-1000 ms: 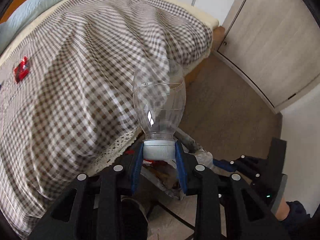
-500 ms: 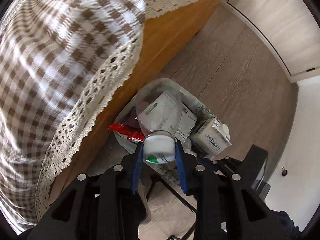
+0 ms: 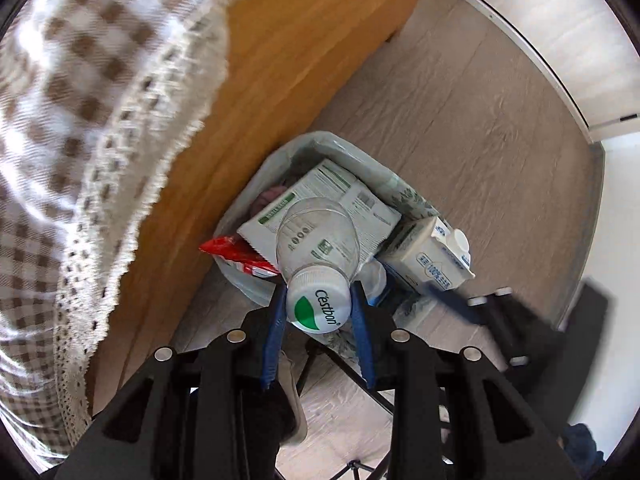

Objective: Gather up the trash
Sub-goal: 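Open both tools dropping the bottle and clear plastic into the bin, then move both open tools back toward the bed, then grasp the blue bottle cap with left tool while right tool grasps red wrapper, then lift and carry the blue cap and red wrapper with both tools to the bin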

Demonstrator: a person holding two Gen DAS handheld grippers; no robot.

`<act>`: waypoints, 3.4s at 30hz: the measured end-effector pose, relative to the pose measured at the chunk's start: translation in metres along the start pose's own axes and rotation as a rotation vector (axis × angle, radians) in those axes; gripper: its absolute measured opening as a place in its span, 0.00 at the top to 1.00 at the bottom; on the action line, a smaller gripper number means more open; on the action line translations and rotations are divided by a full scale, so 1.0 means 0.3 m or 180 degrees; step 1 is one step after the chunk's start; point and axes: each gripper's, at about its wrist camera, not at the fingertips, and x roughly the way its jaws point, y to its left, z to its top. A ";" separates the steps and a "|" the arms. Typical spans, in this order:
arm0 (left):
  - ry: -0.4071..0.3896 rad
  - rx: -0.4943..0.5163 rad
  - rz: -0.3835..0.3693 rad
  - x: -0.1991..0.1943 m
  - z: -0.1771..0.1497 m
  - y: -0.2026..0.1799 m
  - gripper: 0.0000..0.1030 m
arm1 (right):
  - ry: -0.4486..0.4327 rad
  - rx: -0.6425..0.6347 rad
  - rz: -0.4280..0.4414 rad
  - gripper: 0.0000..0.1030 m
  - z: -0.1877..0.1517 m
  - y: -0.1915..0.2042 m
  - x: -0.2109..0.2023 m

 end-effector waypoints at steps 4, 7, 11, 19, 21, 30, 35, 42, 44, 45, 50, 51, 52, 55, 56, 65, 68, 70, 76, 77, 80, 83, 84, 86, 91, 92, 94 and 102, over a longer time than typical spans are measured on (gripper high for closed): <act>-0.0090 -0.0188 -0.0166 0.008 0.040 0.010 0.70 | -0.0150 0.0215 -0.0094 0.49 -0.005 -0.111 -0.098; -0.0129 -0.0210 -0.0060 0.043 0.056 -0.002 0.42 | -0.0186 0.0331 -0.0107 0.49 -0.011 -0.159 -0.132; -0.0009 -0.0172 -0.0015 0.057 0.049 -0.008 0.42 | -0.0163 0.0369 -0.0106 0.49 0.015 -0.170 -0.126; -0.0112 -0.0263 0.0044 -0.002 0.024 0.010 0.40 | -0.0080 0.0281 -0.0052 0.49 0.023 -0.121 -0.122; -0.0215 -0.0308 0.0058 -0.038 -0.001 0.018 0.39 | -0.0064 0.0245 -0.0082 0.49 0.029 -0.110 -0.129; -0.0610 -0.0380 -0.0300 -0.237 -0.094 0.071 0.30 | -0.0061 -0.0079 -0.0432 0.49 0.130 -0.057 -0.210; -0.1166 -0.0472 -0.0475 -0.429 -0.170 0.194 0.28 | -0.0206 -0.0430 -0.0676 0.49 0.281 0.045 -0.311; -0.1916 -0.0840 -0.0580 -0.711 -0.317 0.507 0.26 | -0.0737 -0.0945 -0.0607 0.44 0.549 0.357 -0.433; -0.2111 -0.0983 -0.0511 -0.778 -0.357 0.638 0.26 | -0.0894 -0.1109 -0.0513 0.44 0.627 0.468 -0.454; -0.2187 -0.1095 -0.0472 -0.805 -0.378 0.711 0.25 | -0.0952 -0.1195 -0.0462 0.42 0.659 0.526 -0.453; -0.2344 -0.1682 -0.0448 -0.893 -0.478 1.075 0.25 | -0.1121 -0.1566 -0.0289 0.41 0.836 0.806 -0.380; -0.2381 -0.1780 -0.0411 -0.905 -0.494 1.140 0.25 | -0.1139 -0.1608 -0.0249 0.41 0.871 0.857 -0.356; -0.2416 -0.1879 -0.0360 -0.916 -0.510 1.205 0.25 | -0.1162 -0.1637 -0.0210 0.41 0.903 0.908 -0.338; -0.2480 -0.2152 -0.0164 -0.928 -0.544 1.388 0.24 | -0.1278 -0.1756 -0.0106 0.41 0.975 1.043 -0.271; -0.2489 -0.2263 -0.0101 -0.923 -0.552 1.457 0.18 | -0.1302 -0.1831 -0.0090 0.41 0.985 1.094 -0.238; -0.2179 -0.2596 0.0182 -0.747 -0.459 1.881 0.18 | -0.0998 -0.2847 -0.0310 0.41 1.042 1.443 0.229; -0.2204 -0.2531 0.0361 -0.706 -0.417 1.953 0.18 | -0.0875 -0.3007 -0.0448 0.52 1.064 1.493 0.331; -0.2252 -0.2443 0.0380 -0.680 -0.389 1.998 0.18 | -0.0846 -0.3062 -0.0531 0.68 1.087 1.509 0.379; -0.2297 -0.2263 0.0356 -0.588 -0.245 2.099 0.18 | -0.0875 -0.2710 -0.0579 1.00 1.136 1.443 0.461; -0.2295 -0.2247 0.0421 -0.568 -0.214 2.120 0.18 | -0.0895 -0.2703 -0.0568 1.00 1.134 1.447 0.457; -0.2236 -0.2293 0.0568 -0.521 -0.132 2.186 0.18 | -0.0896 -0.2631 -0.0506 1.00 1.143 1.436 0.462; -0.2125 -0.2390 0.0572 -0.475 -0.081 2.235 0.31 | -0.0919 -0.2628 -0.0502 1.00 1.147 1.436 0.462; -0.2099 -0.2435 0.0498 -0.463 -0.072 2.245 0.36 | -0.0931 -0.2640 -0.0518 1.00 1.145 1.438 0.461; -0.2093 -0.2483 0.0551 -0.453 -0.065 2.242 0.51 | -0.0954 -0.2675 -0.0566 1.00 1.134 1.447 0.466; -0.2201 -0.2385 0.0517 -0.511 -0.096 2.173 0.51 | -0.0949 -0.2641 -0.0512 1.00 1.123 1.438 0.467; -0.2227 -0.2358 0.0542 -0.535 -0.112 2.150 0.51 | -0.0944 -0.2634 -0.0501 1.00 1.125 1.437 0.467; -0.2264 -0.2341 0.0524 -0.577 -0.155 2.103 0.51 | -0.0947 -0.2644 -0.0517 1.00 1.126 1.437 0.470; -0.2463 -0.2502 0.0434 -0.772 -0.375 1.942 0.51 | -0.0911 -0.2520 -0.0455 1.00 1.150 1.434 0.418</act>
